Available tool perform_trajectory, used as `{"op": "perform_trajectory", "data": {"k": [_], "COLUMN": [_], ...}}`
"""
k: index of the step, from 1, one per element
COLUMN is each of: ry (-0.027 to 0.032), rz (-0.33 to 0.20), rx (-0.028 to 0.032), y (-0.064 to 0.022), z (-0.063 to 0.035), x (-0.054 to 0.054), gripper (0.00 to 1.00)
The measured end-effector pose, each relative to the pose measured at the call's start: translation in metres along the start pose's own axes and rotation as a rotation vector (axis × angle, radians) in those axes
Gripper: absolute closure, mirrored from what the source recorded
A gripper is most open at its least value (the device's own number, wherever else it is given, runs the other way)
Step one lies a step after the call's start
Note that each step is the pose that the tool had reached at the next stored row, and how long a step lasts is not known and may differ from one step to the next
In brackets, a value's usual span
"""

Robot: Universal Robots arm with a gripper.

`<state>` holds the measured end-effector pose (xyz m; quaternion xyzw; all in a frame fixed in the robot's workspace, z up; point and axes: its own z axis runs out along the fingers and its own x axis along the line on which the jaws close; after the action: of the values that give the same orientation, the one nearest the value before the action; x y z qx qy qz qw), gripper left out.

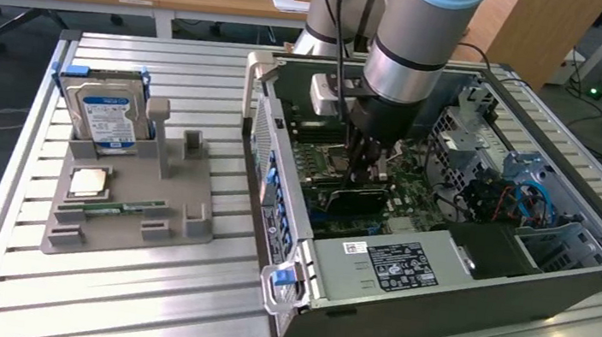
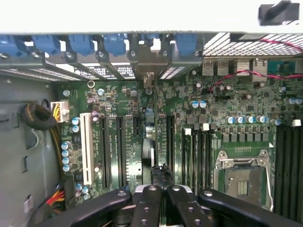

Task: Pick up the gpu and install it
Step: 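Press down on the gpu until it lock into place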

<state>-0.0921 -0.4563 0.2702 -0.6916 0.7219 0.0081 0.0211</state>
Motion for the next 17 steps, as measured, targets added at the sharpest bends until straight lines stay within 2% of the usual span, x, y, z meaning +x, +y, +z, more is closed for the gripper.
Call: {"op": "perform_trajectory", "data": {"k": [10,17], "ry": [0.0002,0.0], "rz": [0.0,0.0], "rx": [-0.0001,0.0], "y": [-0.0033,-0.0045], "z": [-0.0137,-0.0309], "x": [-0.001,-0.003], "gripper": [0.89,0.89]}}
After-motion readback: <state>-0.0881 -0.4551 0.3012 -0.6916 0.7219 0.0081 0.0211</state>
